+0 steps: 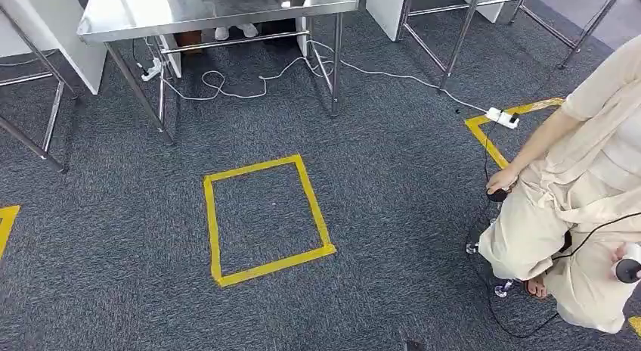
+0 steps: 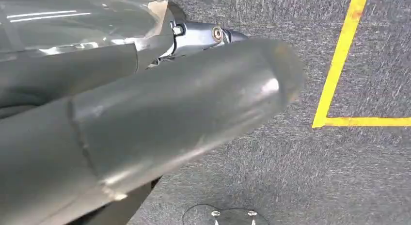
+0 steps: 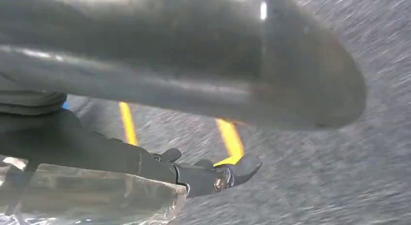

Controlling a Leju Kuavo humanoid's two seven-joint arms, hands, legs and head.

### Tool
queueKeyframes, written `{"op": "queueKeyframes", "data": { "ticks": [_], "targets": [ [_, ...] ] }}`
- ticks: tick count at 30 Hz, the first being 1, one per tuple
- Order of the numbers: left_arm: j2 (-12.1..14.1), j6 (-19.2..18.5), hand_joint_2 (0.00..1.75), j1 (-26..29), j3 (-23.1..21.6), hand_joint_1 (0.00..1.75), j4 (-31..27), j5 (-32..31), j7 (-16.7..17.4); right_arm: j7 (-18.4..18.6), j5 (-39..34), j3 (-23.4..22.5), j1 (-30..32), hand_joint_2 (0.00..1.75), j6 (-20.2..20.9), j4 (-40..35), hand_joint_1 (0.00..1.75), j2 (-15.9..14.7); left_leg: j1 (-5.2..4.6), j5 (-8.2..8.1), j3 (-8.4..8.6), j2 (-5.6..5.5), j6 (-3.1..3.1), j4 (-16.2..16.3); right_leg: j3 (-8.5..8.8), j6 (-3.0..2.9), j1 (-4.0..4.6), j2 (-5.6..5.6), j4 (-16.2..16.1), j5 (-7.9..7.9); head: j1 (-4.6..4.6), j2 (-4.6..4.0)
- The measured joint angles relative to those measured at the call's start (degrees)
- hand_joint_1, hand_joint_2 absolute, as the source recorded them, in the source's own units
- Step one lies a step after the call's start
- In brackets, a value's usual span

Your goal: Take the parts from the cabinet and place them on the table.

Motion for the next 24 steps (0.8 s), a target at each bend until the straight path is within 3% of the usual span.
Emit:
{"op": "queueKeyframes", "data": {
  "ticks": [1, 2, 3, 5, 6, 7, 9, 10, 11, 12, 13, 15, 16, 17, 18, 20, 21, 22, 23, 24],
  "targets": [
    [-0.04, 0.0, 0.0, -0.06, 0.0, 0.0, 0.0, 0.02, -0.02, 0.24, 0.17, 0.2, 0.13, 0.0, -0.24, 0.28, 0.0, 0.02, 0.43, -0.75, -0.25, -0.69, -0.56, 0.47, 0.46, -0.7, -0.79, 0.6, -0.21, 0.31, -0.09, 0.0],
    [-0.02, 0.0, 0.0, -0.09, -0.02, 0.0, 0.0, 0.02, -0.07, 0.44, 0.24, 0.46, 0.11, 0.0, -0.46, 0.44, 0.0, 0.13, 0.49, -2.81, -1.11, -3.09, -0.67, 2.54, 0.23, -1.19, -0.58, 1.04, -0.17, 0.54, -0.15, 0.0],
    [-0.04, 0.0, 0.0, -0.06, -0.04, 0.0, 0.0, 0.02, -0.11, 0.59, 0.26, 0.59, 0.0, 0.0, -0.63, 0.57, 0.0, 0.15, 0.54, -5.43, -2.67, -4.49, -0.63, 6.39, -0.03, -1.7, -0.44, 1.48, -0.16, 0.72, -0.26, 0.0],
    [-0.02, 0.0, 0.0, 0.05, -0.04, 0.0, 0.0, 0.02, -0.11, 0.76, 0.41, 0.85, -0.13, 0.0, -0.68, 0.85, 0.0, 0.3, 0.45, -10.04, -7.1, -5.74, -0.56, 16.42, -0.54, -2.14, 0.08, 2.66, -0.08, 0.98, -0.31, 0.0],
    [0.02, 0.02, 0.0, 0.07, -0.04, 0.0, 0.0, 0.02, -0.11, 0.81, 0.39, 0.87, -0.1, 0.0, -0.68, 0.96, 0.0, 0.33, 0.44, -10.44, -8.13, -5.86, -0.45, 18.75, -0.66, -2.29, 0.28, 3.23, -0.06, 1.08, -0.28, 0.0],
    [0.07, 0.07, 0.0, 0.07, -0.04, 0.0, 0.0, 0.02, -0.11, 1.29, 0.96, 0.9, -0.04, 0.0, -0.81, 1.16, 0.0, 0.31, 0.42, -9.54, -7.87, -5.95, -0.2, 18.4, -0.69, -2.31, 0.46, 3.88, -0.05, 1.12, -0.28, 0.0],
    [0.07, 0.09, 0.0, 0.05, -0.04, 0.0, 0.0, 0.13, -0.11, 4.84, 5.83, 2.72, 0.01, 0.0, -1.72, 1.38, 0.0, 0.33, 0.38, -5.01, -3.88, -6.45, 0.57, 10.98, -0.64, -2.39, 0.67, 5.38, 0.07, 1.27, -0.28, 0.0],
    [0.07, 0.09, 0.0, 0.04, -0.04, 0.0, 0.0, 0.13, -0.09, 5.82, 6.8, 4.07, 0.01, 0.0, -2.14, 1.44, 0.0, 0.42, 0.35, -2.58, -1.09, -7.96, 1.08, 5.71, -0.64, -2.3, 0.75, 6.16, 0.16, 1.33, -0.28, 0.0],
    [0.13, 0.07, 0.0, 0.03, -0.07, 0.0, 0.0, 0.09, 0.07, 5.84, 6.73, 5.05, 0.01, 0.0, -2.49, 1.44, 0.0, 0.68, 0.38, -2.23, 0.64, -11.36, 1.73, 2.37, -0.77, -2.15, 0.65, 6.72, 0.24, 1.41, -0.26, 0.0],
    [0.15, -0.02, 0.0, 0.04, -0.11, 0.0, 0.0, -0.09, 0.2, 5.84, 6.88, 5.36, -0.2, 0.0, -2.49, 1.44, 0.0, 0.85, 0.5, -2.4, 0.97, -11.62, 1.69, 1.11, -1.12, -1.89, 1.42, 7.21, 0.59, 1.55, -0.17, 0.0],
    [0.18, -0.11, 0.0, -0.09, -0.22, 0.0, 0.0, -0.28, 0.59, 6.32, 7.83, 5.79, -0.19, 0.0, -2.4, 1.46, 0.0, 0.94, 0.18, -2.42, 0.86, -10.85, 1.56, 1.41, -1.64, -1.42, 0.94, 7.69, 0.54, 1.85, -0.31, 0.0],
    [0.18, -0.33, 0.0, -0.29, -0.41, 0.0, -0.04, -0.7, 1.14, 8.54, 11.22, 7.75, -0.14, 0.0, -2.44, 1.72, 0.0, 0.94, -0.27, -2.13, 0.67, -9.89, 1.94, 1.24, -2.16, -0.6, 0.61, 8.89, 0.29, 2.38, -0.28, 0.0],
    [0.07, -0.5, 0.0, -0.46, -0.61, 0.0, -0.04, -0.7, 1.35, 9.48, 12.72, 9.24, -0.1, 0.0, -2.95, 1.9, 0.0, 0.75, 0.62, -1.28, 0.85, -8.7, 2.36, 0.01, -2.71, -0.33, 1.14, 8.95, 0.82, 2.3, -0.24, 0.0],
    [0.04, -0.59, 0.0, -0.73, -0.74, 0.0, -0.04, -0.72, 1.42, 9.75, 13.07, 10.12, -0.04, 0.0, -3.28, 1.9, 0.0, 0.7, 0.16, -1.0, 1.0, -8.17, 2.47, -0.26, -3.57, -0.37, 0.94, 5.85, 2.22, 1.33, -0.33, 0.0],
    [-0.07, -0.68, 0.0, -0.85, -0.89, 0.0, -0.04, -0.74, 1.46, 10.12, 13.24, 10.93, -0.11, 0.0, -3.61, 1.9, 0.0, 0.7, 0.14, -0.89, 0.86, -7.21, 2.78, -0.29, -5.3, -0.73, 1.09, 3.77, 5.61, -0.76, 0.16, 0.0],
    [-0.09, -0.79, 0.0, -0.78, -1.18, 0.0, -0.04, -0.94, 1.86, 10.82, 14.27, 12.02, -0.28, 0.0, -3.67, 1.92, 0.0, 0.52, -0.16, -0.89, 0.61, -5.09, 2.77, -0.25, -9.47, -0.82, 0.88, 2.47, 14.73, -4.67, 0.13, 0.0],
    [-0.07, -0.85, 0.0, -0.81, -1.22, 0.0, -0.04, -1.03, 1.99, 11.17, 15.06, 12.66, -0.24, 0.0, -3.72, 1.94, 0.0, 0.48, -0.21, -0.89, 0.47, -4.18, 2.77, -0.18, -10.74, -0.56, 0.76, 2.24, 17.95, -5.65, 0.15, 0.0],
    [-0.07, -0.98, 0.0, -0.93, -1.31, 0.0, -0.04, -1.12, 2.12, 11.67, 16.02, 13.58, -0.11, 0.0, -3.91, 2.01, 0.0, 0.42, -0.24, -0.89, 0.38, -3.2, 2.76, -0.15, -10.42, -0.05, 0.65, 2.07, 18.15, -5.39, 0.15, 0.0],
    [-0.07, -0.98, 0.0, -1.05, -1.38, 0.0, -0.04, -1.2, 2.25, 11.89, 16.72, 14.23, 0.0, 0.0, -4.26, 2.08, 0.0, 0.33, -0.24, -0.9, 0.41, -2.6, 2.74, -0.14, -8.87, 0.45, 0.57, 1.91, 15.93, -4.48, 0.15, 0.0],
    [-0.11, -0.98, 0.0, -1.2, -1.49, 0.0, -0.04, -1.2, 2.3, 12.0, 17.48, 14.97, 0.07, 0.0, -4.85, 2.07, 0.0, 0.28, -0.23, -0.92, 0.49, -1.93, 2.7, -0.14, -5.92, 1.05, 0.37, 1.45, 11.03, -2.73, 0.17, 0.0]
  ]
}}
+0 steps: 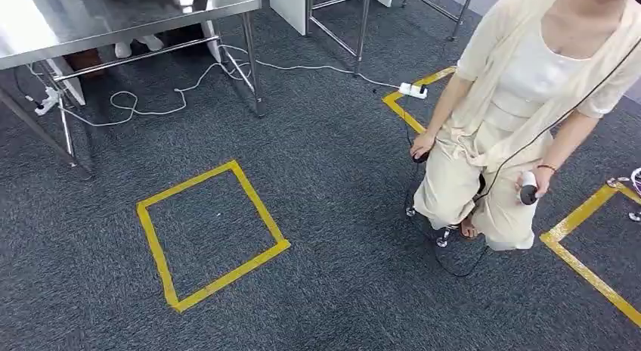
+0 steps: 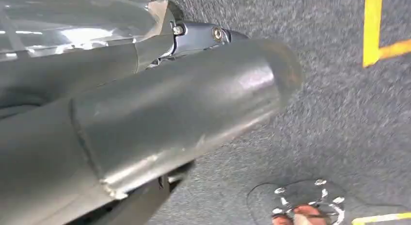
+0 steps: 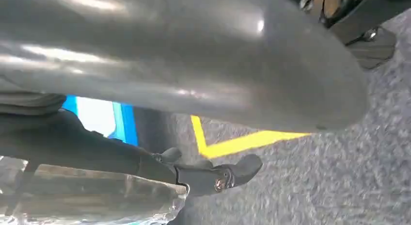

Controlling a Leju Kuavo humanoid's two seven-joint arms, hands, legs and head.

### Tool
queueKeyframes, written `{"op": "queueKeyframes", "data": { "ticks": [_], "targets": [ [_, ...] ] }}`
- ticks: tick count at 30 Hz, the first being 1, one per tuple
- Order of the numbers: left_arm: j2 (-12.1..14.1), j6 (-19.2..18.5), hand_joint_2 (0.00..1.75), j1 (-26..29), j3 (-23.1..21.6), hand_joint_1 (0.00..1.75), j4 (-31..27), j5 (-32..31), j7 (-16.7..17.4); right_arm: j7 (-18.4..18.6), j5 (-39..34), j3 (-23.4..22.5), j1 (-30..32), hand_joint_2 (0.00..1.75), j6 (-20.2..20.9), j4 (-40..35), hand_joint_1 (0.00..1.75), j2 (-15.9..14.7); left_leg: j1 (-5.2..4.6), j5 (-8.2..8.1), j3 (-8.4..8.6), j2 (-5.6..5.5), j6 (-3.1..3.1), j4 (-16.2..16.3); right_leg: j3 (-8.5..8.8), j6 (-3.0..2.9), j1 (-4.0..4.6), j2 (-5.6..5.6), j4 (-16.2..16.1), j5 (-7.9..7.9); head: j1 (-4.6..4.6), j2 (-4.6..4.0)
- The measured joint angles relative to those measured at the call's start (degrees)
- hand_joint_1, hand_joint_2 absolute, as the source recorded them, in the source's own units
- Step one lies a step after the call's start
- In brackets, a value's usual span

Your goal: Take the parts from the cabinet and place them on the table.

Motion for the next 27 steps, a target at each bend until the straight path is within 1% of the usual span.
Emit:
{"op": "queueKeyframes", "data": {
  "ticks": [1, 2, 3, 4, 5, 6, 7, 8, 9, 10, 11, 12, 13, 14, 15, 16, 17, 18, 19, 20, 21, 22, 23, 24, 25, 26, 27],
  "targets": [
    [-0.02, 0.0, 0.0, -0.17, -0.09, 0.0, 0.0, 0.04, 0.11, 0.02, 0.98, 0.74, -0.03, 0.0, -0.76, 0.02, 0.0, -0.13, 0.02, -0.05, 0.13, 0.62, -0.11, 0.01, 3.51, 0.43, -0.1, -1.18, -6.01, 1.85, 0.0, 0.0],
    [-0.04, 0.02, 0.0, -0.34, -0.11, 0.0, 0.0, 0.2, 0.15, 0.07, 1.8, 1.43, -0.19, 0.0, -1.45, 0.02, 0.0, -0.2, -0.15, -0.15, 0.33, 1.02, -0.37, 0.04, 6.26, 0.31, -0.06, -4.19, -10.67, 2.72, 0.02, 0.0],
    [-0.07, 0.02, 0.0, -0.44, -0.13, 0.0, 0.0, 0.46, 0.22, 0.18, 2.39, 2.23, -0.44, 0.0, -2.24, 0.02, 0.0, -0.28, -0.62, -0.44, 0.36, 1.56, -0.88, 0.14, 6.35, -0.39, 0.68, -4.93, -11.23, 2.77, -0.02, 0.0],
    [-0.07, 0.04, 0.0, -0.61, -0.13, 0.0, 0.0, 0.54, 0.28, 0.22, 2.84, 2.82, -0.47, 0.0, -3.25, 0.02, 0.0, -0.33, -0.62, -0.42, 0.46, 1.95, -1.18, 0.14, 6.13, -1.0, 0.76, -3.9, -11.24, 2.96, -0.22, 0.0],
    [-0.09, 0.07, 0.0, -0.76, -0.13, 0.0, 0.0, 0.65, 0.37, 0.46, 3.17, 3.28, -0.45, 0.0, -3.96, 0.02, 0.0, -0.39, -0.61, -0.48, 0.58, 2.39, -1.39, 0.14, 5.65, -1.23, 0.82, -3.45, -11.21, 3.03, -0.2, 0.0],
    [-0.15, 0.07, 0.0, -0.89, -0.13, 0.0, -0.02, 0.7, 0.44, 0.59, 3.31, 3.59, -0.42, 0.0, -4.4, 0.04, 0.0, -0.42, -0.52, -0.46, 0.77, 2.84, -1.65, -0.03, 5.54, -1.43, 0.88, -2.87, -11.24, 2.97, -0.22, 0.0],
    [-0.22, 0.07, 0.0, -1.01, -0.13, 0.0, -0.09, 0.83, 0.5, 0.66, 3.33, 4.0, -0.44, 0.0, -4.71, 0.07, 0.0, -0.46, -0.36, -0.74, 0.84, 2.9, -2.12, 0.12, 5.93, -2.04, 0.12, -2.18, -11.59, 3.35, -0.15, 0.0],
    [-0.22, 0.07, 0.0, -1.19, -0.15, 0.0, -0.11, 0.85, 0.59, 0.72, 3.42, 4.27, -0.4, 0.0, -4.88, 0.07, 0.0, -0.44, -0.02, -1.85, 0.42, 0.19, -2.63, 1.31, 6.34, -2.5, -0.49, -1.55, -11.72, 3.58, -0.35, 0.0],
    [-0.22, 0.07, 0.0, -1.18, -0.17, 0.0, -0.09, 0.85, 0.63, 0.74, 3.5, 4.46, -0.43, 0.0, -5.03, 0.09, 0.0, -0.48, 0.14, -4.05, -0.73, -2.16, -2.64, 4.15, 6.19, -3.14, -0.56, -1.15, -11.68, 3.84, -0.44, 0.0],
    [-0.2, 0.07, 0.0, -1.09, -0.17, 0.0, -0.09, 0.85, 0.66, 0.74, 3.59, 4.64, -0.56, 0.0, -5.05, 0.09, 0.0, -0.46, 0.16, -6.77, -2.75, -3.39, -2.7, 8.76, 6.02, -3.4, -0.45, -0.48, -11.69, 3.87, -0.53, 0.0],
    [-0.15, 0.11, 0.0, -0.96, -0.17, 0.0, -0.09, 0.85, 0.7, 0.74, 3.72, 4.9, -0.64, 0.0, -5.05, 0.09, 0.0, -0.44, 0.16, -9.3, -5.27, -3.96, -2.83, 14.2, 5.84, -3.54, -0.33, 0.36, -11.68, 3.96, -0.55, 0.0],
    [-0.09, 0.11, 0.0, -0.91, -0.17, 0.0, -0.07, 0.85, 0.79, 0.74, 4.03, 5.18, -0.59, 0.0, -5.03, 0.09, 0.0, -0.44, 0.17, -10.52, -7.22, -4.14, -2.95, 18.15, 5.78, -3.55, -0.25, 1.15, -11.65, 3.98, -0.55, 0.0],
    [-0.04, 0.11, 0.0, -0.9, -0.17, 0.0, -0.07, 0.85, 0.83, 0.77, 4.25, 5.38, -0.47, 0.0, -4.99, 0.11, 0.0, -0.46, 0.2, -10.22, -7.95, -4.15, -3.01, 19.44, 5.83, -3.53, -0.25, 1.87, -11.62, 3.99, -0.55, 0.0],
    [-0.04, 0.11, 0.0, -0.91, -0.17, 0.0, -0.07, 0.83, 0.85, 0.85, 4.42, 5.62, -0.37, 0.0, -4.88, 0.15, 0.0, -0.48, 0.28, -8.59, -7.46, -4.15, -3.0, 18.07, 5.93, -3.51, -0.27, 2.58, -11.54, 3.98, -0.55, 0.0],
    [-0.04, 0.11, 0.0, -0.95, -0.2, 0.0, -0.09, 0.72, 0.9, 1.0, 4.7, 5.84, -0.34, 0.0, -4.79, 0.15, 0.0, -0.48, 0.47, -6.09, -5.94, -4.24, -2.94, 14.61, 6.01, -3.49, -0.31, 3.36, -11.39, 3.96, -0.55, 0.0],
    [-0.04, 0.11, 0.0, -0.99, -0.22, 0.0, -0.09, 0.59, 0.94, 1.07, 4.88, 6.03, -0.38, 0.0, -4.79, 0.15, 0.0, -0.44, 0.74, -2.92, -3.55, -4.87, -2.9, 9.21, 6.01, -3.45, -0.32, 4.32, -11.08, 3.93, -0.55, 0.0],
    [-0.04, 0.09, 0.0, -1.0, -0.28, 0.0, -0.09, 0.55, 0.98, 1.18, 5.03, 6.28, -0.48, 0.0, -4.79, 0.15, 0.0, -0.39, 1.08, -0.61, -1.6, -6.9, -2.79, 4.59, 5.84, -3.39, -0.33, 5.13, -10.74, 3.89, -0.55, 0.0],
    [-0.02, 0.09, 0.0, -1.0, -0.35, 0.0, -0.04, 0.5, 1.11, 1.22, 5.16, 6.47, -0.69, 0.0, -4.79, 0.15, 0.0, -0.37, 1.24, -0.71, -0.95, -9.52, -2.7, 2.58, 5.27, -2.94, 0.35, 5.69, -10.0, 3.62, -0.52, 0.0],
    [-0.04, 0.09, 0.0, -1.1, -0.44, 0.0, -0.04, 0.48, 1.26, 1.44, 5.21, 6.69, -0.78, 0.0, -4.77, 0.15, 0.0, -0.37, 1.25, -1.08, -1.09, -8.79, -2.79, 2.26, 4.72, -2.64, 0.2, 6.27, -9.83, 3.7, -0.46, 0.0],
    [-0.13, 0.11, 0.0, -1.16, -0.46, 0.0, -0.07, 0.42, 1.38, 1.68, 5.25, 6.78, -0.71, 0.0, -4.77, 0.17, 0.0, -0.42, 0.95, -1.05, -1.21, -8.37, -2.72, 2.33, 4.13, -2.15, 0.17, 6.73, -9.94, 3.98, -0.46, 0.0],
    [-0.17, 0.11, 0.0, -1.22, -0.48, 0.0, -0.09, 0.44, 1.44, 1.86, 5.25, 6.82, -0.55, 0.0, -4.77, 0.2, 0.0, -0.42, 0.62, -0.94, -1.35, -7.92, -2.33, 2.41, 3.9, -1.72, -0.11, 7.25, -10.13, 4.25, -0.5, 0.0],
    [-0.2, 0.11, 0.0, -1.34, -0.5, 0.0, -0.11, 0.44, 1.46, 1.88, 5.27, 6.87, -0.31, 0.0, -4.77, 0.24, 0.0, -0.42, 0.59, -0.53, -1.34, -7.24, -1.73, 2.07, 3.1, -1.23, 0.14, 7.85, -10.24, 4.49, -0.48, 0.0],
    [-0.35, 0.11, 0.0, -1.52, -0.5, 0.0, -0.18, 0.44, 1.51, 1.9, 5.36, 6.93, -0.25, 0.0, -4.62, 0.28, 0.0, -0.48, 0.9, 0.0, -1.26, -6.19, -1.14, 1.46, 2.96, -1.16, -0.06, 5.53, -8.97, 3.88, -0.48, 0.0],
    [-0.39, 0.11, 0.0, -1.55, -0.52, 0.0, -0.2, 0.44, 1.55, 2.01, 5.38, 7.06, -0.33, 0.0, -4.55, 0.28, 0.0, -0.52, 0.82, 0.07, -1.25, -5.76, -0.7, 1.3, 1.73, -1.3, 0.17, 2.64, -6.81, 2.49, -0.31, 0.0],
    [-0.42, 0.11, 0.0, -1.59, -0.52, 0.0, -0.17, 0.5, 1.57, 2.01, 5.47, 7.19, -0.53, 0.0, -4.44, 0.28, 0.0, -0.5, 0.75, 0.12, -1.27, -4.79, -0.54, 1.3, -0.37, -1.53, 0.15, 1.43, -2.9, 0.38, 0.04, 0.0],
    [-0.44, 0.11, 0.0, -1.51, -0.52, 0.0, -0.17, 0.52, 1.62, 2.01, 5.62, 7.24, -0.69, 0.0, -4.42, 0.28, 0.0, -0.52, 0.64, 0.11, -1.33, -3.85, -0.52, 1.31, -2.73, -1.58, 0.03, 0.99, 1.82, -1.64, 0.13, 0.0],
    [-0.44, 0.11, 0.0, -1.47, -0.52, 0.0, -0.17, 0.57, 1.64, 2.03, 5.69, 7.26, -0.73, 0.0, -4.38, 0.28, 0.0, -0.55, 0.54, 0.11, -1.46, -2.89, -0.51, 1.34, -4.84, -1.42, 0.01, 0.83, 6.39, -3.18, 0.09, 0.0]
  ]
}}
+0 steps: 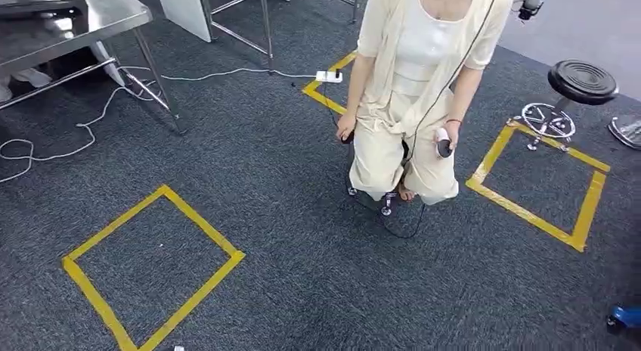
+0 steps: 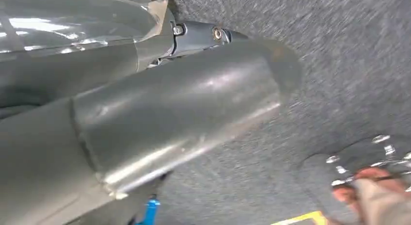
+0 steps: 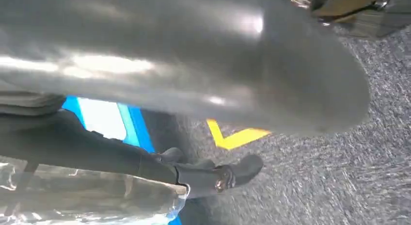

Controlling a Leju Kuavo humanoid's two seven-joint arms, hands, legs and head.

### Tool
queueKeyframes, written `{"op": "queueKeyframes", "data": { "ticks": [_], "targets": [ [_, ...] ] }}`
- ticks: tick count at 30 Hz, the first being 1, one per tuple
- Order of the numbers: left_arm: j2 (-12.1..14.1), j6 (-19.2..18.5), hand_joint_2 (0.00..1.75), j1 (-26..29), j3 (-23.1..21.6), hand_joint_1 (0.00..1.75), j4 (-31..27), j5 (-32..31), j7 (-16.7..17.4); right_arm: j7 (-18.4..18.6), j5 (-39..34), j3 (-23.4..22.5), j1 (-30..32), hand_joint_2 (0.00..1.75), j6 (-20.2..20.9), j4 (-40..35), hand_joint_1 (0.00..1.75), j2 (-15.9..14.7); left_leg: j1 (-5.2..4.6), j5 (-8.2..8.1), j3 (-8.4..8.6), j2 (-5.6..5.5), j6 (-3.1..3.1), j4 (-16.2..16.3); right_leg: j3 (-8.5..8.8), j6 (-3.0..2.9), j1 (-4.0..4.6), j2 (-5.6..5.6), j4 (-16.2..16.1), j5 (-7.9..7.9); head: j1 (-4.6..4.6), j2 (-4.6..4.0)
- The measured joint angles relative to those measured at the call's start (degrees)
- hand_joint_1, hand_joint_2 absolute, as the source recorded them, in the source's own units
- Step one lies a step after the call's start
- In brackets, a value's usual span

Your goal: Take the parts from the cabinet and place them on the table.

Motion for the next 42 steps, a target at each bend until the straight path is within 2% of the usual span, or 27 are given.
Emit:
{"op": "queueKeyframes", "data": {
  "ticks": [2, 4, 5, 6, 7, 10, 11, 12, 13, 15, 16, 17, 19, 20, 21, 22, 25, 26, 28, 30, 32, 34, 35, 36, 37, 41, 42],
  "targets": [
    [-0.02, 0.02, 0.0, -0.03, 0.02, 0.0, 0.0, 0.13, -0.02, 0.06, 0.04, 0.02, 0.21, 0.0, 0.09, 0.02, 0.0, -0.02, -0.03, -0.01, -0.03, 1.55, -0.03, 0.01, -0.16, 0.98, -0.29, -0.18, 1.3, 0.22, 0.0, 0.0],
    [-0.07, 0.0, 0.0, -0.06, 0.02, 0.0, 0.0, 0.18, -0.02, 0.13, 0.09, 0.02, 0.31, 0.0, 0.09, 0.02, 0.0, -0.11, 0.04, -0.07, 0.1, 2.8, -0.16, 0.02, 5.07, 2.25, -0.58, -1.19, -7.69, 3.46, 0.04, 0.0],
    [-0.11, 0.0, 0.0, -0.08, 0.02, 0.0, 0.0, 0.22, -0.02, 0.13, 0.13, 0.04, 0.19, 0.0, 0.09, 0.02, 0.0, -0.2, 0.03, -0.16, 0.24, 3.31, -0.35, 0.05, 8.31, 2.63, -0.75, -3.07, -13.2, 4.97, 0.09, 0.0],
    [-0.07, 0.0, 0.0, -0.08, 0.02, 0.0, -0.02, 0.24, -0.02, 0.13, 0.17, 0.04, -0.07, 0.0, 0.11, 0.02, 0.0, -0.15, -0.47, -0.36, 0.36, 3.8, -0.76, 0.11, 9.99, 2.2, -0.56, -5.66, -16.54, 5.47, 0.17, 0.0],
    [-0.07, 0.0, 0.0, -0.07, 0.02, 0.0, -0.02, 0.33, -0.04, 0.13, 0.2, 0.07, -0.27, 0.0, 0.11, 0.02, 0.0, -0.24, -0.59, -0.54, 0.44, 4.44, -1.33, 0.16, 10.05, 1.51, 0.31, -5.07, -16.48, 6.1, 0.07, 0.0],
    [-0.13, 0.0, 0.0, -0.26, 0.04, 0.0, -0.02, 0.48, -0.11, 0.22, 0.37, 0.13, 0.0, 0.0, 0.24, 0.04, 0.0, -0.26, -0.48, -0.52, 0.99, 5.84, -2.15, -0.03, 8.99, 0.35, 0.45, -3.28, -16.29, 6.34, -0.18, 0.0],
    [-0.2, 0.0, 0.0, -0.29, 0.06, 0.0, -0.13, 0.5, -0.2, 0.33, 0.46, 0.15, 0.03, 0.0, 0.33, 0.04, 0.0, -0.26, 0.02, -1.12, 0.77, 4.83, -2.76, 0.44, 9.75, -0.42, -1.08, -2.55, -16.65, 6.72, -0.24, 0.0],
    [-0.15, 0.0, 0.0, -0.29, 0.09, 0.0, -0.13, 0.59, -0.28, 0.35, 0.57, 0.24, 0.05, 0.0, 0.46, 0.04, 0.0, -0.24, 0.15, -2.44, 0.3, 2.19, -2.9, 1.83, 9.64, -0.66, -0.81, -2.06, -16.63, 6.79, -0.5, 0.0],
    [-0.13, 0.0, 0.0, -0.2, 0.09, 0.0, -0.11, 0.66, -0.35, 0.39, 0.59, 0.39, -0.04, 0.0, 0.48, 0.04, 0.0, -0.24, 0.19, -5.08, -1.26, 0.2, -2.83, 5.49, 9.5, -1.62, -0.69, -1.57, -16.62, 7.02, -0.59, 0.0],
    [0.0, 0.02, 0.0, 0.17, 0.13, 0.0, -0.11, 1.16, -0.55, 0.39, 0.74, 0.77, -0.19, 0.0, 0.59, 0.04, 0.0, -0.22, 0.14, -9.59, -5.66, -1.2, -2.91, 15.08, 9.24, -2.07, -0.26, -0.13, -16.59, 7.18, -0.61, 0.0],
    [0.07, 0.09, 0.0, 0.29, 0.15, 0.0, -0.11, 1.23, -0.66, 0.39, 0.83, 0.94, -0.12, 0.0, 0.59, 0.04, 0.0, -0.22, 0.14, -10.08, -7.04, -1.33, -2.9, 17.88, 9.22, -2.08, -0.09, 0.57, -16.57, 7.19, -0.59, 0.0],
    [0.11, 0.09, 0.0, 0.38, 0.17, 0.0, -0.11, 1.29, -0.77, 0.39, 0.94, 0.96, 0.02, 0.0, 0.61, 0.09, 0.0, -0.24, 0.16, -9.18, -7.18, -1.35, -2.82, 17.91, 9.28, -2.07, -0.04, 1.38, -16.54, 7.19, -0.59, 0.0],
    [0.15, 0.09, 0.0, 0.41, 0.2, 0.0, -0.11, 1.44, -0.92, 0.39, 1.14, 1.05, 0.12, 0.0, 0.63, 0.09, 0.0, -0.24, 0.21, -4.46, -4.08, -1.56, -2.6, 11.18, 9.41, -2.03, -0.04, 2.92, -16.35, 7.2, -0.59, 0.0],
    [0.17, 0.09, 0.0, 0.4, 0.2, 0.0, -0.11, 1.51, -0.98, 0.39, 1.29, 1.14, 0.08, 0.0, 0.65, 0.09, 0.0, -0.2, 0.33, -1.95, -1.75, -2.38, -2.43, 6.29, 9.44, -2.0, -0.05, 3.68, -16.18, 7.19, -0.59, 0.0],
    [0.26, 0.09, 0.0, 0.41, 0.24, 0.0, -0.11, 1.53, -1.01, 0.39, 1.42, 1.2, -0.01, 0.0, 0.66, 0.09, 0.0, -0.07, 0.51, -1.14, 0.0, -5.44, -2.1, 2.47, 9.22, -1.93, -0.04, 4.36, -15.89, 7.19, -0.57, 0.0],
    [0.26, 0.09, 0.0, 0.41, 0.28, 0.0, -0.11, 1.64, -1.03, 0.39, 1.51, 1.31, -0.25, 0.0, 0.68, 0.09, 0.0, -0.05, 0.57, -1.52, 0.3, -5.72, -2.16, 1.31, 8.71, -1.64, 0.7, 4.89, -15.32, 7.08, -0.51, 0.0],
    [0.26, 0.11, 0.0, 0.35, 0.35, 0.0, -0.18, 1.68, -1.05, 0.53, 1.57, 1.44, -0.08, 0.0, 0.72, 0.11, 0.0, -0.04, -0.32, -1.19, -0.07, -4.1, -1.32, 1.64, 7.81, -0.12, -0.01, 6.39, -15.94, 7.85, -0.55, 0.0],
    [0.11, 0.11, 0.0, 0.33, 0.35, 0.0, -0.28, 1.68, -1.05, 0.55, 1.57, 1.44, -0.01, 0.0, 0.72, 0.13, 0.0, -0.07, 0.19, -0.57, 0.16, -3.31, -0.57, 0.71, 7.29, 0.2, 0.58, 6.24, -15.67, 7.82, -0.5, 0.0],
    [0.0, 0.09, 0.0, 0.23, 0.37, 0.0, -0.31, 1.68, -1.05, 0.61, 1.55, 1.49, -0.18, 0.0, 0.72, 0.11, 0.0, -0.07, -0.01, -0.09, 0.26, -1.92, 0.19, 0.19, 5.0, -0.35, 0.31, 1.4, -11.06, 5.13, -0.24, 0.0],
    [-0.02, 0.09, 0.0, 0.43, 0.37, 0.0, -0.31, 1.64, -1.03, 0.59, 1.55, 1.49, -0.38, 0.0, 0.72, 0.11, 0.0, -0.04, -0.17, -0.1, 0.12, -0.09, 0.23, 0.2, 0.48, -0.52, 0.09, 0.17, -1.98, 1.4, -0.22, 0.0],
    [-0.02, 0.07, 0.0, 0.41, 0.37, 0.0, -0.31, 1.57, -1.03, 0.52, 1.36, 1.49, -0.15, 0.0, 0.59, 0.13, 0.0, -0.04, -0.2, -0.12, -0.01, 1.37, 0.22, 0.23, -1.35, 0.3, -0.14, -0.07, 2.26, 0.61, -0.22, 0.0],
    [-0.04, 0.0, 0.0, 0.39, 0.37, 0.0, -0.31, 1.38, -1.03, 0.5, 1.22, 1.49, 0.09, 0.0, 0.55, 0.13, 0.0, -0.04, -0.12, -0.23, 0.08, 2.72, 0.04, 0.25, 2.66, 1.62, -0.53, -0.73, -4.5, 3.33, -0.17, 0.0],
    [-0.09, -0.04, 0.0, 0.37, 0.37, 0.0, -0.31, 1.31, -1.03, 0.48, 1.2, 1.49, 0.06, 0.0, 0.52, 0.13, 0.0, -0.09, -0.06, -0.33, 0.23, 3.32, -0.17, 0.26, 6.04, 2.18, -0.78, -1.91, -10.34, 5.17, -0.2, 0.0],
    [-0.09, -0.07, 0.0, 0.31, 0.37, 0.0, -0.31, 1.29, -1.01, 0.33, 1.09, 1.49, -0.06, 0.0, 0.52, 0.11, 0.0, -0.11, -0.3, -0.5, 0.52, 3.79, -0.53, 0.35, 8.92, 2.31, -0.85, -4.65, -15.13, 6.24, -0.17, 0.0],
    [-0.09, -0.07, 0.0, 0.32, 0.37, 0.0, -0.33, 1.27, -0.98, 0.22, 0.98, 1.49, -0.31, 0.0, 0.52, 0.11, 0.0, -0.11, -0.6, -0.86, 0.52, 4.39, -1.14, 0.42, 9.06, 1.8, 0.05, -5.39, -15.83, 6.3, -0.04, 0.0],
    [-0.3, -0.09, 0.0, -0.09, 0.33, 0.0, -0.39, 1.25, -0.96, -0.04, 0.7, 1.49, -0.03, 0.0, 0.52, 0.13, 0.0, -0.17, -0.33, -1.1, 1.28, 6.28, -2.61, 0.03, 9.11, -0.28, 0.27, -2.48, -16.33, 6.89, -0.26, 0.0],
    [-0.33, -0.09, 0.0, -0.2, 0.33, 0.0, -0.42, 1.23, -0.96, -0.04, 0.63, 1.49, 0.12, 0.0, 0.5, 0.15, 0.0, -0.2, 0.13, -1.97, 1.04, 3.61, -3.05, 0.97, 9.26, -0.68, -0.79, -1.92, -16.51, 7.12, -0.5, 0.0]
  ]
}}
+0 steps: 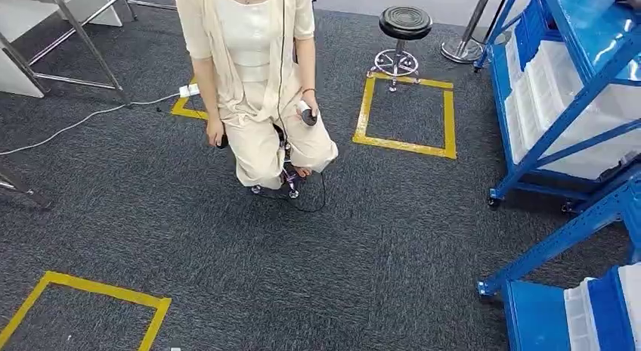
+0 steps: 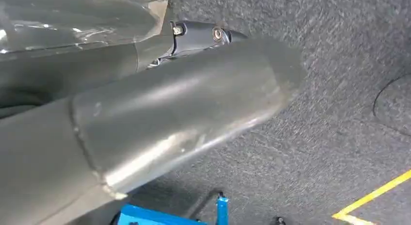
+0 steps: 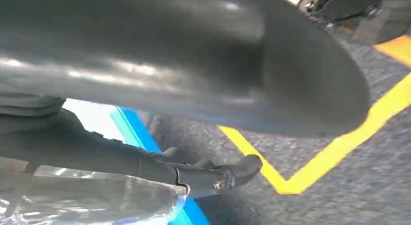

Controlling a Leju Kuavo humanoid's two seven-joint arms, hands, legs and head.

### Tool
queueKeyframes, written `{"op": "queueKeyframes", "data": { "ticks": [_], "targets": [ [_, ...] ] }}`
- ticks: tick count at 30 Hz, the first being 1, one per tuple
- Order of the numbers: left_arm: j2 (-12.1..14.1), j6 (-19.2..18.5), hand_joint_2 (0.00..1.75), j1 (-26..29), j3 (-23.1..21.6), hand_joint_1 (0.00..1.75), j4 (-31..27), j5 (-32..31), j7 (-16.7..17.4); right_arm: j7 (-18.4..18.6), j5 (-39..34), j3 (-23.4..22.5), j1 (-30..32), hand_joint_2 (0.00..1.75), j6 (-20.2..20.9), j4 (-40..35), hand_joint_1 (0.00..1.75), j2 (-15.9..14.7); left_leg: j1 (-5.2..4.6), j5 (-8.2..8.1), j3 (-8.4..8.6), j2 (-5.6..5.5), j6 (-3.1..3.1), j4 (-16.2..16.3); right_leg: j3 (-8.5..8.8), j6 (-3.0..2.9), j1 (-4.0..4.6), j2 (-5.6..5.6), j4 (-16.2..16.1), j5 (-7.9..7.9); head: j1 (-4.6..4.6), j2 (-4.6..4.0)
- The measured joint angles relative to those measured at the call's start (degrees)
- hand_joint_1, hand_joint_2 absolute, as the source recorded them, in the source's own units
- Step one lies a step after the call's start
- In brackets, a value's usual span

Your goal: Take the parts from the cabinet and place them on the table.

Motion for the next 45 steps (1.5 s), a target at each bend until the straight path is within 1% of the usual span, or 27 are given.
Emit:
{"op": "queueKeyframes", "data": {
  "ticks": [1, 2, 4, 5, 6, 8, 9, 10, 14, 15, 16, 17, 20, 22, 24, 25, 26, 29, 30, 31, 32, 35, 37, 39, 40, 41, 45],
  "targets": [
    [0.02, 0.0, 0.0, 0.0, 0.0, 0.0, 0.02, 0.0, 0.02, 0.0, 0.02, 0.0, -0.01, 0.0, 0.02, 0.0, 0.0, -0.07, 0.06, -2.22, -1.11, -2.69, 0.09, 2.79, -0.03, -0.8, 0.09, 0.47, 0.02, 0.2, -0.19, 0.0],
    [0.02, 0.0, 0.0, 0.1, -0.02, 0.0, 0.04, 0.0, 0.02, -0.04, 0.07, 0.0, -0.1, 0.0, 0.0, 0.0, 0.0, -0.04, 0.07, -4.71, -2.94, -3.99, 0.15, 6.94, -0.15, -1.45, 0.33, 1.04, 0.02, 0.26, -0.28, 0.0],
    [0.18, 0.02, 0.0, 0.33, 0.0, 0.0, 0.07, -0.02, 0.07, -0.07, 0.04, 0.0, -0.13, 0.0, 0.0, 0.0, 0.0, 0.04, 0.06, -8.22, -7.2, -4.91, 0.15, 15.63, -0.3, -1.48, 0.79, 2.61, 0.06, 0.27, -0.28, 0.0],
    [0.24, 0.02, 0.0, 0.37, 0.0, 0.0, 0.07, -0.07, 0.13, -0.07, -0.07, 0.0, -0.02, 0.0, 0.0, 0.0, 0.0, 0.02, 0.06, -8.22, -8.19, -4.97, 0.2, 17.27, -0.31, -1.48, 0.93, 3.35, 0.08, 0.27, -0.3, 0.0],
    [0.26, 0.02, 0.0, 0.37, 0.0, 0.0, 0.07, -0.07, 0.15, -0.07, -0.11, 0.0, 0.09, 0.0, 0.0, 0.02, 0.0, -0.02, 0.07, -6.91, -7.95, -4.98, 0.31, 16.34, -0.23, -1.48, 1.01, 4.06, 0.1, 0.27, -0.28, 0.0],
    [0.26, 0.02, 0.0, 0.34, -0.02, 0.0, 0.04, -0.07, 0.24, -0.04, -0.13, 0.0, 0.13, 0.0, 0.0, 0.04, 0.0, -0.02, 0.14, -1.51, -4.17, -5.45, 0.63, 8.06, -0.06, -1.43, 1.02, 5.72, 0.32, 0.27, -0.28, 0.0],
    [0.26, 0.0, 0.0, 0.34, -0.02, 0.0, 0.04, -0.09, 0.31, -0.06, -0.13, 0.0, 0.05, 0.0, 0.0, 0.04, 0.0, 0.0, 0.29, 0.99, -1.79, -7.1, 0.8, 3.04, -0.09, -1.4, 1.01, 6.52, 0.6, 0.24, -0.28, 0.0],
    [0.33, 0.0, 0.0, 0.33, -0.02, 0.0, 0.07, -0.07, 0.41, -0.07, -0.13, 0.0, -0.04, 0.0, 0.0, 0.04, 0.0, 0.11, 0.55, 0.29, -1.04, -10.83, 0.97, 1.28, -0.51, -1.27, 1.15, 7.03, 0.86, 0.25, -0.26, 0.0],
    [0.22, -0.24, 0.0, 0.15, -0.07, 0.0, 0.04, -0.09, 0.63, -0.07, -0.28, 0.0, 0.15, 0.0, 0.0, 0.07, 0.0, 0.11, -0.35, 0.94, -1.09, -8.61, 1.92, 0.36, -2.13, 0.56, 0.97, 9.41, 0.74, 0.91, -0.24, 0.0],
    [0.15, -0.28, 0.0, 0.02, -0.13, 0.0, 0.04, -0.13, 0.66, -0.09, -0.33, -0.02, 0.23, 0.0, -0.04, 0.09, 0.0, 0.07, 0.06, 1.53, -0.8, -7.65, 2.61, -0.47, -2.28, 0.59, 1.09, 7.52, 1.55, 0.6, -0.15, 0.0],
    [0.11, -0.39, 0.0, -0.03, -0.22, 0.0, 0.04, -0.15, 0.66, -0.15, -0.44, -0.02, 0.24, 0.0, -0.04, 0.09, 0.0, 0.07, -0.15, 1.62, -0.62, -7.04, 2.99, -0.77, -3.22, 0.45, 1.18, 4.06, 3.23, -0.39, -0.11, 0.0],
    [0.11, -0.5, 0.0, -0.02, -0.22, 0.0, 0.04, -0.15, 0.7, -0.15, -0.46, -0.02, 0.05, 0.0, -0.04, 0.09, 0.0, 0.07, -0.23, 1.67, -0.61, -6.1, 3.24, -0.77, -5.17, 0.16, 1.13, 2.61, 6.66, -2.17, 0.13, 0.0],
    [0.2, -0.57, 0.0, 0.06, -0.22, 0.0, 0.04, -0.17, 0.83, -0.15, -0.55, -0.09, -0.12, 0.0, -0.07, 0.09, 0.0, 0.07, -0.47, 1.58, -0.76, -3.17, 3.32, -0.73, -10.9, 0.43, 0.7, 1.9, 18.2, -5.97, 0.15, 0.0],
    [0.22, -0.72, 0.0, -0.03, -0.24, 0.0, 0.04, -0.17, 0.98, -0.15, -0.61, -0.13, 0.2, 0.0, -0.07, 0.09, 0.0, 0.05, -0.47, 1.46, -0.69, -1.74, 3.14, -0.7, -8.78, 1.76, 0.17, 1.57, 14.82, -4.12, 0.2, 0.0],
    [0.17, -0.77, 0.0, -0.09, -0.26, 0.0, 0.04, -0.18, 1.01, -0.15, -0.61, -0.15, 0.12, 0.0, -0.09, 0.09, 0.0, -0.04, -0.44, 1.19, -0.41, -0.52, 2.7, -0.64, -2.57, 2.95, -0.33, -0.64, 3.9, -0.55, 0.22, 0.0],
    [0.22, -0.76, 0.0, -0.11, -0.24, 0.0, 0.04, -0.17, 1.01, -0.15, -0.61, -0.15, -0.04, 0.0, -0.09, 0.07, 0.0, -0.02, -0.62, 1.01, -0.2, -0.02, 2.34, -0.62, -1.19, 2.61, -0.33, -3.17, 1.01, -0.44, 0.22, 0.0],
    [0.28, -0.81, 0.0, -0.11, -0.26, 0.0, 0.02, -0.18, 1.01, -0.15, -0.59, -0.15, -0.25, 0.0, -0.11, 0.07, 0.0, 0.13, -1.04, 0.63, -0.26, 0.48, 1.8, -0.51, -0.52, 2.37, 0.57, -3.2, 1.06, -0.11, 0.2, 0.0],
    [0.13, -0.83, 0.0, -0.35, -0.28, 0.0, 0.0, -0.17, 1.03, -0.15, -0.63, -0.17, -0.02, 0.0, -0.15, 0.09, 0.0, 0.09, -0.72, 0.64, 0.56, 1.98, 0.83, -0.93, -1.74, 1.0, 1.01, -1.16, 1.08, 0.04, -0.09, 0.0],
    [0.04, -0.85, 0.0, -0.43, -0.28, 0.0, -0.09, -0.2, 1.03, -0.15, -0.7, -0.17, -0.08, 0.0, -0.17, 0.09, 0.0, 0.04, -0.49, 0.26, 0.56, 2.13, 0.31, -0.84, -0.88, 0.31, 0.33, -0.49, 0.57, 0.31, -0.06, 0.0],
    [0.04, -0.85, 0.0, -0.51, -0.33, 0.0, -0.13, -0.26, 1.03, -0.11, -0.79, -0.22, 0.08, 0.0, -0.24, 0.11, 0.0, 0.07, -0.07, -1.26, 0.12, -1.08, 0.05, 1.04, -0.78, -0.14, 0.01, 0.22, 0.36, 0.49, -0.33, 0.0],
    [0.04, -0.85, 0.0, -0.51, -0.35, 0.0, -0.11, -0.35, 1.03, -0.09, -0.81, -0.24, 0.04, 0.0, -0.26, 0.11, 0.0, 0.04, 0.0, -3.61, -1.42, -2.95, 0.16, 4.5, -0.84, -1.09, 0.11, 0.58, 0.4, 0.64, -0.39, 0.0],
    [0.22, -0.83, 0.0, -0.23, -0.37, 0.0, -0.09, -0.55, 1.16, -0.11, -0.81, -0.24, -0.01, 0.0, -0.26, 0.11, 0.0, 0.15, -0.02, -8.58, -7.66, -4.88, 0.17, 16.88, -0.95, -1.51, 0.75, 2.78, 0.44, 0.76, -0.41, 0.0],
    [0.31, -0.83, 0.0, -0.21, -0.37, 0.0, -0.09, -0.57, 1.16, -0.11, -0.98, -0.28, 0.2, 0.0, -0.28, 0.11, 0.0, 0.09, -0.01, -6.22, -7.75, -4.95, 0.41, 15.76, -0.85, -1.5, 0.92, 4.2, 0.49, 0.77, -0.41, 0.0],
    [0.31, -0.83, 0.0, -0.21, -0.46, 0.0, -0.09, -0.68, 1.16, -0.11, -0.98, -0.31, 0.23, 0.0, -0.26, 0.11, 0.0, 0.09, 0.04, -0.85, -3.72, -5.77, 0.78, 6.95, -0.72, -1.46, 0.93, 5.73, 0.72, 0.77, -0.41, 0.0],
    [0.31, -0.83, 0.0, -0.22, -0.5, 0.0, -0.09, -0.72, 1.16, -0.11, -0.98, -0.31, 0.2, 0.0, -0.26, 0.11, 0.0, 0.15, 0.21, 1.13, -1.49, -8.4, 1.01, 2.17, -0.82, -1.42, 0.89, 6.44, 0.88, 0.78, -0.41, 0.0],
    [0.33, -0.85, 0.0, -0.23, -0.61, 0.0, -0.09, -0.74, 1.18, -0.11, -1.07, -0.31, 0.03, 0.0, -0.26, 0.11, 0.0, 0.22, 0.17, 0.59, -1.11, -9.78, 1.04, 0.66, -1.18, -1.12, 1.65, 7.03, 1.38, 0.65, -0.37, 0.0],
    [0.15, -0.87, 0.0, -0.36, -1.03, 0.0, -0.2, -0.76, 1.31, -0.11, -1.11, -0.5, 0.37, 0.0, -0.28, 0.13, 0.0, 0.2, -0.43, 1.61, -1.07, -7.34, 2.5, -0.04, -2.64, 0.66, 1.41, 8.68, 0.92, 1.47, -0.35, 0.0]
  ]
}}
